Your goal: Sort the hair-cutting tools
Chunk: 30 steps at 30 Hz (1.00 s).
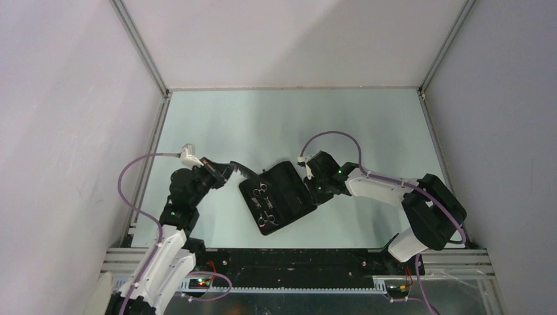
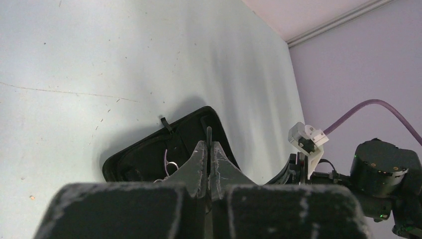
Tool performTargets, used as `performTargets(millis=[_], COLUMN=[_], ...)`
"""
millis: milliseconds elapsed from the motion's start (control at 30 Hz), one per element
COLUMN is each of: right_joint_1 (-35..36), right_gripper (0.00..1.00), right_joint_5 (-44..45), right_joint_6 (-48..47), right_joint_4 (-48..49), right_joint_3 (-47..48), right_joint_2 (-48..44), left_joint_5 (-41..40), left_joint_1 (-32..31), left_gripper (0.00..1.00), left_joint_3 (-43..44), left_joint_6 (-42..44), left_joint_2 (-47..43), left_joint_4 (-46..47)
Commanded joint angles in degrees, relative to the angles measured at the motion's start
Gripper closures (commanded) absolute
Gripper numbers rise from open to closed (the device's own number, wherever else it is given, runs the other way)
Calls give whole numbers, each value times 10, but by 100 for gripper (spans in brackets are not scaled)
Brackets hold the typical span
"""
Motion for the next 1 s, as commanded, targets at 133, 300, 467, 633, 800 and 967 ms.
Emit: performTargets(millis=[133,300,467,633,800,967], right_joint_1=[-30,-59,-90,-98,-91,-88], right_gripper=[100,100,100,100,100,100], right_joint_5=[16,-32,-83,-129,-128,-125], right_joint_6=[-148,-252,-348,-368,-373,-375], right_joint_4=[-26,-14,-1,-14,-13,-12], right_joint_3=[96,151,202,259,268,268], right_joint_2=[61,102,157,212,222,224], left_joint_5=[37,35,12,-8,5,14], left_joint_1=[12,24,35,46,65,74], left_gripper=[100,100,100,100,100,100], left_joint_3=[27,20,-8,-29,-36,-23], left_joint_6=[28,28,19,26,43,85], left_joint_2=[71,84,82,100,136,164], left_joint_4=[76,97,140,181,213,213])
